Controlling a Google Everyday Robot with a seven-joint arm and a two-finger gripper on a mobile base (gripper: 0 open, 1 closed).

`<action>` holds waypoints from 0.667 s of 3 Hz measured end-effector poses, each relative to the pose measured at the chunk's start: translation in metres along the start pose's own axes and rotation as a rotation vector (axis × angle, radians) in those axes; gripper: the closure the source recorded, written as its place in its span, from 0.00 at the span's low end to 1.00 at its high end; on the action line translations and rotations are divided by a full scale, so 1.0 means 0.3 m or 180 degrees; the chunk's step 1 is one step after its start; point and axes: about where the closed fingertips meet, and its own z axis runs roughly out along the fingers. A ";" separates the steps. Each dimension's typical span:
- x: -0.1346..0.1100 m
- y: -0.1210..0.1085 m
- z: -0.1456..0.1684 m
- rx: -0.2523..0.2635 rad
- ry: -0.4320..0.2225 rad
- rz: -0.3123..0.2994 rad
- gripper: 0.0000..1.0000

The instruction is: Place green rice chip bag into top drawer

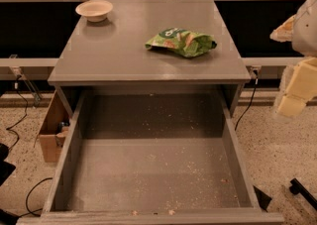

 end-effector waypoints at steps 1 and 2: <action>-0.004 -0.004 -0.004 0.0033 -0.0031 -0.0005 0.00; -0.014 -0.117 0.040 0.0169 -0.0109 0.0114 0.00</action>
Offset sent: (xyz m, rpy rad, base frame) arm 0.0936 -0.0133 -0.0106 0.0690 -0.1067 -0.0983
